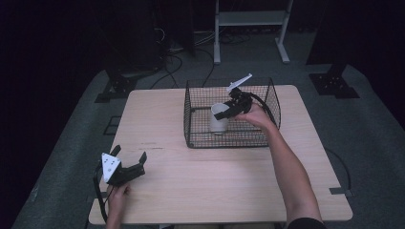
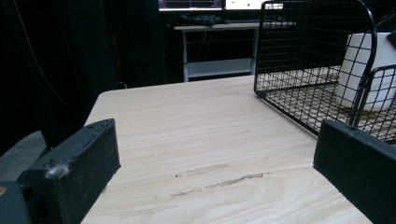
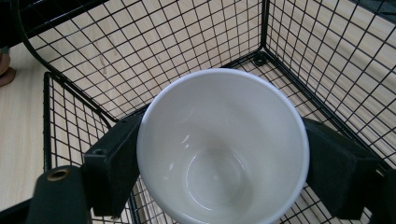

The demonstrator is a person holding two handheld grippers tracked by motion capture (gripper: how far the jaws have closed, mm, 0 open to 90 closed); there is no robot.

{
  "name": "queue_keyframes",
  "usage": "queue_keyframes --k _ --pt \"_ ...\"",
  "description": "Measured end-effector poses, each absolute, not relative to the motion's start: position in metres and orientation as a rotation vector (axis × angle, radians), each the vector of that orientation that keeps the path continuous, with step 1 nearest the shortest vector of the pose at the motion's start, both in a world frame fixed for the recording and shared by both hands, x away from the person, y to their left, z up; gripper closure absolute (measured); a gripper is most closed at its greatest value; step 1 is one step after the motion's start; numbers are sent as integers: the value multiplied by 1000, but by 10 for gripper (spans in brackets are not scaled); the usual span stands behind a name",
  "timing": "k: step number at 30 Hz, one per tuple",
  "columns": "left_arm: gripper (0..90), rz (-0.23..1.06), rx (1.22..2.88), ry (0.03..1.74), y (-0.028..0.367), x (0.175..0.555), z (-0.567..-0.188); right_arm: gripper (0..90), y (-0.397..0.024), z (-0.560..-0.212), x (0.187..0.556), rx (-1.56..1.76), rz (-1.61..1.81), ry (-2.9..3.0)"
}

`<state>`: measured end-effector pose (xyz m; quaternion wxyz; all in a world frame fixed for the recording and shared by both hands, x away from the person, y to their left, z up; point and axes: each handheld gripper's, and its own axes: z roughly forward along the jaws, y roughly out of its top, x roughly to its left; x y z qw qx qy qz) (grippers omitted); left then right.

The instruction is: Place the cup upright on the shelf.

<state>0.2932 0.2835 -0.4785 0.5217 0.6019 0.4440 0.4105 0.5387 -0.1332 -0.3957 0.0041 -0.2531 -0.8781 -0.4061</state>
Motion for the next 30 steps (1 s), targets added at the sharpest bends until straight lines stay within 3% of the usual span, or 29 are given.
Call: queue_keyframes --k 30 --pt "0 984 1439 1065 283 294 -479 158 -131 -387 524 -759 -1358 -2773"
